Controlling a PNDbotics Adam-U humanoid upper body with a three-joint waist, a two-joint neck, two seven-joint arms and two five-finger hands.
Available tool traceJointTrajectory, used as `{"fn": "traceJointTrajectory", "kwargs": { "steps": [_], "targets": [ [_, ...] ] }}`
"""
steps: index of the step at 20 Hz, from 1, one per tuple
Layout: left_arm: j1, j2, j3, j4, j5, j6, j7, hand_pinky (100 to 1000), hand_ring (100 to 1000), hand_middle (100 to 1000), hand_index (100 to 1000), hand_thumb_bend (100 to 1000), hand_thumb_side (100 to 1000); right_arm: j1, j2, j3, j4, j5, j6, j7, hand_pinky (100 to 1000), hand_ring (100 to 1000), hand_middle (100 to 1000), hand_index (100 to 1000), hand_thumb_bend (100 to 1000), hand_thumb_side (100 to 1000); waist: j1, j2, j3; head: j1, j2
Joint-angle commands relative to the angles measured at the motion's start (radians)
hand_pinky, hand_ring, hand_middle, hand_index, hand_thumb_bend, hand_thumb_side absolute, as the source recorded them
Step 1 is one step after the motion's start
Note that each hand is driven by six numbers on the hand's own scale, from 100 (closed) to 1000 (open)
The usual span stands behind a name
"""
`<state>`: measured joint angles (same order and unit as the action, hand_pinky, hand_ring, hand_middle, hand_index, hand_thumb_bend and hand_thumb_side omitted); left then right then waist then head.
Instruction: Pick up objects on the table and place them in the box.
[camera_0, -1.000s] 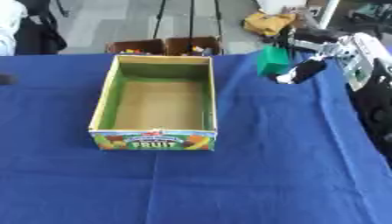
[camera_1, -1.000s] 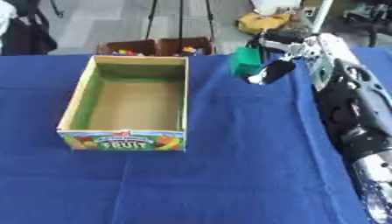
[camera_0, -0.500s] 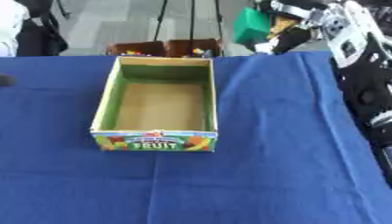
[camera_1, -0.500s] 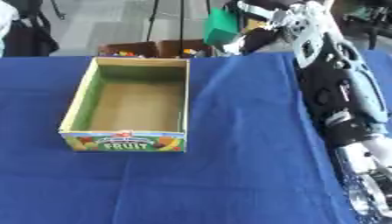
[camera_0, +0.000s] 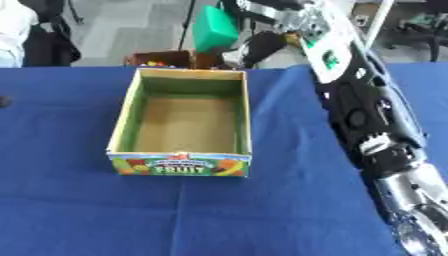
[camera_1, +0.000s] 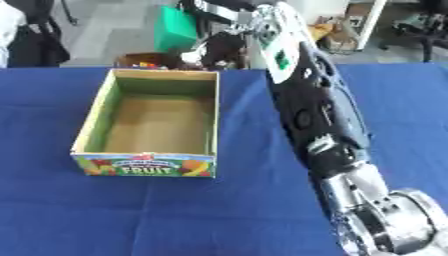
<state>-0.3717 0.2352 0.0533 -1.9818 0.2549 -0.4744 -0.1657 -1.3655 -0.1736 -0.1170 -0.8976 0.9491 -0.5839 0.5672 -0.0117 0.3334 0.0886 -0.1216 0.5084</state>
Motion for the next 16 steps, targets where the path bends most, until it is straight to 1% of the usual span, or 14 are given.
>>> {"fn": "traceJointTrajectory", "kwargs": {
  "steps": [1, 6, 13, 16],
  "targets": [
    [-0.013, 0.005, -0.001, -0.018, 0.005, 0.000, -0.006, 668, 745, 835, 970, 100, 1000, -0.012, 0.025, 0.003, -0.029, 0.015, -0.163, 0.198, 541, 513, 495, 597, 100, 485, 0.002, -0.017, 0.006, -0.005, -0.015],
    [-0.015, 0.003, -0.003, -0.018, 0.006, 0.002, -0.011, 667, 744, 835, 970, 100, 1000, -0.001, 0.051, 0.005, 0.019, 0.086, -0.168, 0.211, 539, 517, 500, 599, 100, 472, -0.001, -0.011, 0.015, -0.010, -0.021],
    [-0.019, -0.002, -0.003, -0.018, 0.006, 0.003, -0.016, 666, 744, 836, 971, 100, 1000, 0.026, 0.081, -0.009, 0.088, 0.220, -0.159, 0.174, 537, 517, 503, 598, 100, 452, 0.000, -0.002, 0.026, -0.018, -0.032],
    [-0.020, -0.003, -0.003, -0.018, 0.007, 0.003, -0.018, 666, 744, 836, 971, 100, 1000, 0.033, 0.092, -0.004, 0.123, 0.275, -0.163, 0.160, 535, 525, 510, 602, 100, 446, 0.000, 0.000, 0.031, -0.020, -0.036]
  ]
}}
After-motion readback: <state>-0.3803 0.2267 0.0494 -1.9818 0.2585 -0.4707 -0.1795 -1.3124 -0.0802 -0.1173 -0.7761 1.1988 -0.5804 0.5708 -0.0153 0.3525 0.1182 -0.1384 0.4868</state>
